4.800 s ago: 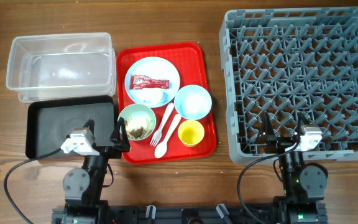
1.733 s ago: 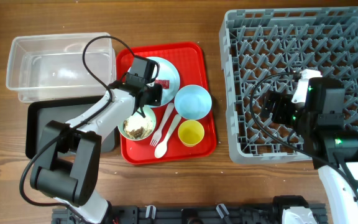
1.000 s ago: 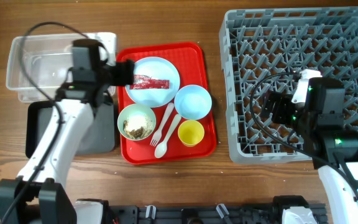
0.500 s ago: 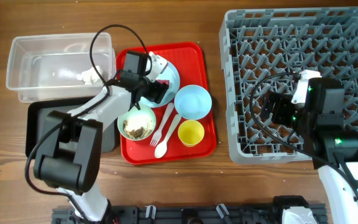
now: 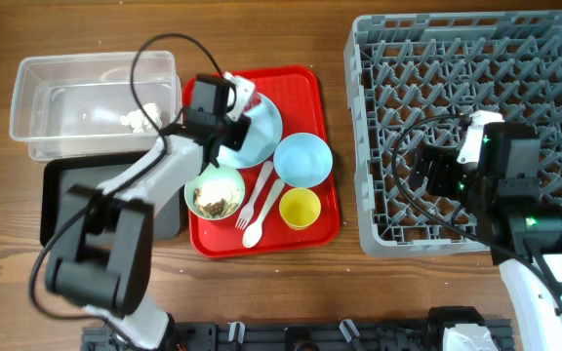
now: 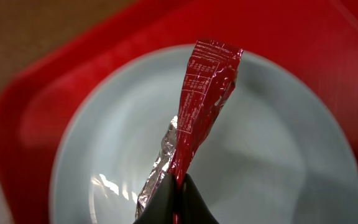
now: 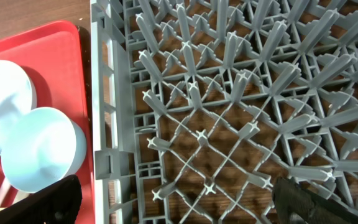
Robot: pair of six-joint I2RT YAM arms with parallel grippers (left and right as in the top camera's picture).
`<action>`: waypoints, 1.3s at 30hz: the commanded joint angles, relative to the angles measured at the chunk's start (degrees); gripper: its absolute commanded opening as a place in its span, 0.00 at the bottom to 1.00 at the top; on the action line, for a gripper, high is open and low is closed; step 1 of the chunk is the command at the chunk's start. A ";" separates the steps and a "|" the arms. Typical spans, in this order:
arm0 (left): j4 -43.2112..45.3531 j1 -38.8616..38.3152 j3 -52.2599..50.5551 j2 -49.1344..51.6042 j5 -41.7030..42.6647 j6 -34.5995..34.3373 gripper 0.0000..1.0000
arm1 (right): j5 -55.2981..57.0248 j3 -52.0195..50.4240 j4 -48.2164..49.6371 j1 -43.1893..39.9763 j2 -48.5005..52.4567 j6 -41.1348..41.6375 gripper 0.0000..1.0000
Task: Sort waste into correct bins and load items into the dishwasher rack
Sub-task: 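Carry the red wrapper into the clear bin and release, then grasp the green bowl of rice with left gripper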
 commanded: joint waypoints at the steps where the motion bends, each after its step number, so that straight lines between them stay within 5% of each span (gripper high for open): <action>1: -0.44 2.95 0.26 -11.82 -5.03 -9.49 0.04 | -0.07 1.27 0.02 0.17 0.24 -0.57 1.00; 8: 0.26 19.76 0.26 -13.68 -5.01 -24.96 0.05 | -0.07 1.27 0.15 0.17 0.24 -0.57 1.00; 11: -0.22 23.80 0.26 -10.73 -4.98 -24.96 0.54 | -0.07 1.27 0.09 0.17 0.24 -0.57 1.00; 13: 0.22 23.85 0.26 -11.72 -4.98 -24.87 0.60 | -0.07 1.27 0.04 0.17 0.24 -0.55 1.00; 17: -9.64 18.86 0.26 -22.34 1.49 -24.98 0.47 | -0.07 1.27 0.13 0.17 0.24 -0.57 1.00; 21: -25.55 5.90 0.26 -26.56 1.92 -27.15 0.47 | -0.07 1.27 0.13 0.17 0.24 -0.55 1.00; 26: -34.14 -9.27 -0.31 -19.69 1.90 -29.33 0.47 | -0.07 1.27 0.11 0.17 0.24 -0.55 0.99; 34: -34.10 -13.14 -0.28 -4.39 1.25 -29.46 0.42 | -0.09 1.27 0.04 0.17 0.24 -0.50 1.00; 39: -34.23 -13.14 -0.28 -3.56 1.22 -29.46 0.10 | -0.09 1.27 -0.09 0.17 0.24 -0.52 1.00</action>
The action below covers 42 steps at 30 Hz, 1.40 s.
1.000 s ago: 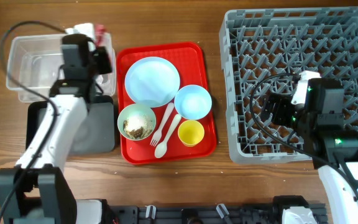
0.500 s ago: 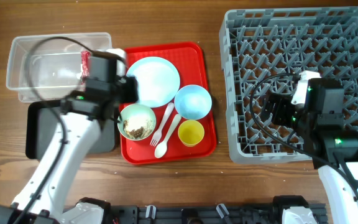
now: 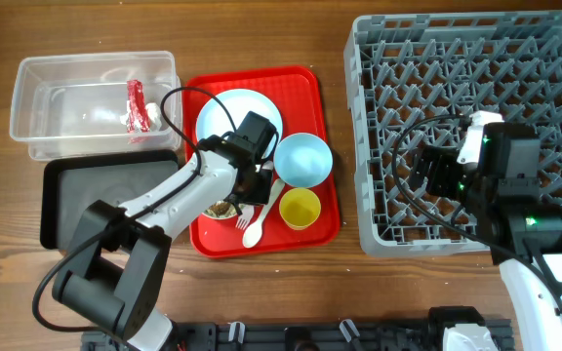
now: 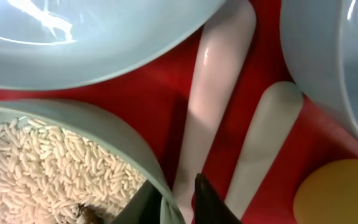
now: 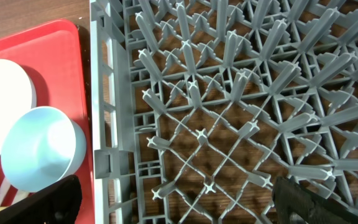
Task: Sort waste into correct bins and load items into the dishwasher rack
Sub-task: 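Grasp the green bowl of rice with left gripper, then tip the green bowl over the black tray to dump the rice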
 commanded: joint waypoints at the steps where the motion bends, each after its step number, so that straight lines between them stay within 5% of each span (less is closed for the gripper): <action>1: -0.20 -0.17 -0.31 0.61 -0.22 -0.11 0.04 | -0.09 1.27 -0.02 0.17 0.22 -0.55 1.00; 6: -3.69 -0.17 0.59 -2.45 -2.75 -0.11 0.04 | -0.07 1.27 0.00 0.17 0.22 -0.52 1.00; 12: -9.60 3.85 1.64 -17.70 -0.76 -0.09 0.04 | -0.07 1.27 0.00 0.17 0.22 -0.55 1.00; 18: -11.65 26.82 1.62 -20.44 18.73 9.70 0.04 | -0.07 1.27 -0.02 0.17 0.22 -0.55 0.99; 25: -15.89 49.24 1.62 -10.71 45.44 23.89 0.04 | -0.07 1.27 -0.04 0.17 0.22 -0.52 1.00; 31: -21.40 60.72 1.62 -0.28 64.26 33.86 0.04 | -0.07 1.27 -0.17 0.17 0.22 -0.52 1.00; 42: -30.47 71.04 1.62 1.40 81.46 33.38 0.04 | -0.07 1.27 -0.46 0.17 0.22 -0.52 1.00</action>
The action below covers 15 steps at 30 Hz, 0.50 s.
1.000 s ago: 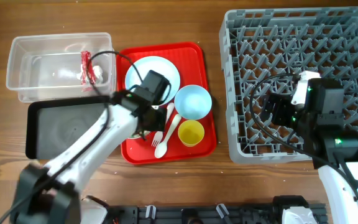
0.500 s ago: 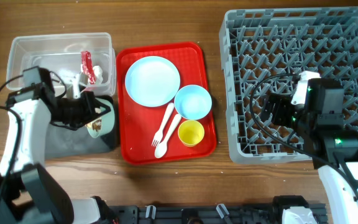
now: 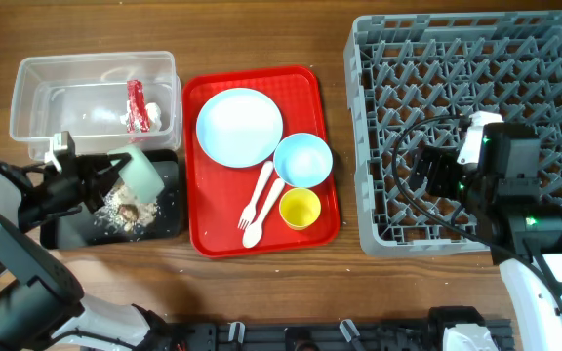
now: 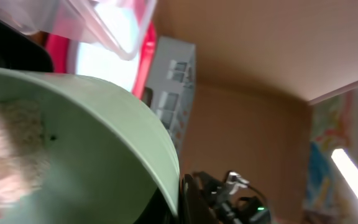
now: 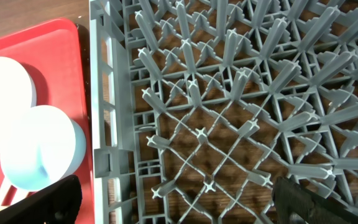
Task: Sort waste into correct bins and load items into the dishwasher rack
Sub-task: 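Tip the green bowl over the black tray to dump the rice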
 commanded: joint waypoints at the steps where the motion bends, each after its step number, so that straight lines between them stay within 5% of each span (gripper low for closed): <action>1: -1.18 0.57 0.68 0.46 6.84 1.16 0.04 | -0.07 1.27 -0.26 0.17 0.22 -0.52 1.00; 15: -4.15 0.55 0.68 0.46 9.97 1.11 0.04 | -0.07 1.27 -0.28 0.17 0.22 -0.50 1.00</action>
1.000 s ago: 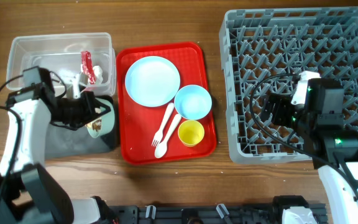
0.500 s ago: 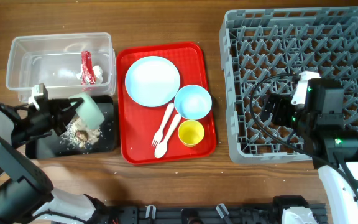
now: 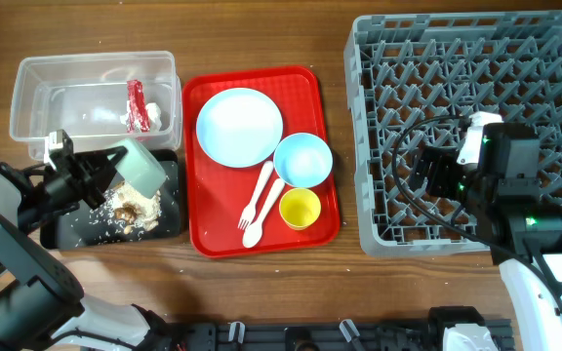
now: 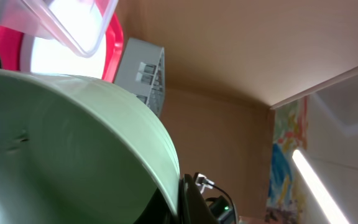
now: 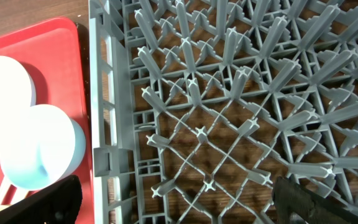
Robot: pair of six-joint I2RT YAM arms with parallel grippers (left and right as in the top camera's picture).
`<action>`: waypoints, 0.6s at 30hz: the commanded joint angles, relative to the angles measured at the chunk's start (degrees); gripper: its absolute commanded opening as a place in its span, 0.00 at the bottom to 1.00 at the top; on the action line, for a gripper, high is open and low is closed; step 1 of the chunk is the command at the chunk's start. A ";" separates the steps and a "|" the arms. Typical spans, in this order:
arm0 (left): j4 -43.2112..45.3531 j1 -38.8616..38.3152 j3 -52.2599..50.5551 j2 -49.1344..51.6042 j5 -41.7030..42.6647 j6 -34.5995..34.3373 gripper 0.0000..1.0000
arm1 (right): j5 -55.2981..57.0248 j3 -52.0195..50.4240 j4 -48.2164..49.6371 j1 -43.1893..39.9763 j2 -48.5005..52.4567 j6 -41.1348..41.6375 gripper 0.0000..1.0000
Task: Sort waste into correct bins and load items into the dishwasher rack
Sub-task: 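Tip the green bowl over the black tray to dump the rice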
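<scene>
My left gripper (image 3: 115, 164) is shut on the rim of a pale green bowl (image 3: 142, 166), held tipped on its side over the black tray (image 3: 66, 222). A heap of rice and brown scraps (image 3: 131, 207) lies on that tray under the bowl. In the left wrist view the green bowl (image 4: 73, 143) fills the frame and its inside looks bare, with my gripper (image 4: 179, 200) pinching its edge. My right gripper (image 5: 179, 205) hangs open over the grey dishwasher rack (image 3: 554, 58), nothing between its fingers.
The red tray (image 3: 203, 239) carries a pale blue plate (image 3: 239, 127), a blue bowl (image 3: 302, 159), a yellow cup (image 3: 300, 208), a white fork (image 3: 258, 193) and spoon (image 3: 254, 232). The clear bin (image 3: 27, 97) holds a red wrapper (image 3: 137, 102) and a white scrap.
The green bowl has tipped further and no rice shows inside it now. The heap on the black tray looks a little larger. My right arm has not moved.
First my left gripper held a red wrapper above the plate. Then the wrapper lay in the clear bin and the gripper was at the rim of the rice bowl on the red tray. Later the bowl was tipped over the black tray, where its food now lies.
</scene>
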 commanded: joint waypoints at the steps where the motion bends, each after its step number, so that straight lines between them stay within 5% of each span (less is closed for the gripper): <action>1: -1.14 0.46 0.68 0.46 3.50 1.11 0.04 | -0.07 1.27 -0.07 0.17 0.22 -0.55 1.00; 7: -1.09 0.22 0.70 0.28 3.15 1.70 0.04 | -0.07 1.27 -0.07 0.17 0.22 -0.52 1.00; 12: -0.83 -5.66 1.05 -4.76 -2.19 14.86 0.04 | -0.07 1.27 -0.04 0.17 0.22 -0.52 1.00; 15: -0.61 -11.65 4.63 -8.63 -9.88 13.81 0.04 | -0.07 1.27 -0.07 0.17 0.22 -0.55 1.00; 18: 4.55 -19.98 8.41 -10.69 -23.71 1.31 0.04 | -0.07 1.27 -0.04 0.17 0.22 -0.52 1.00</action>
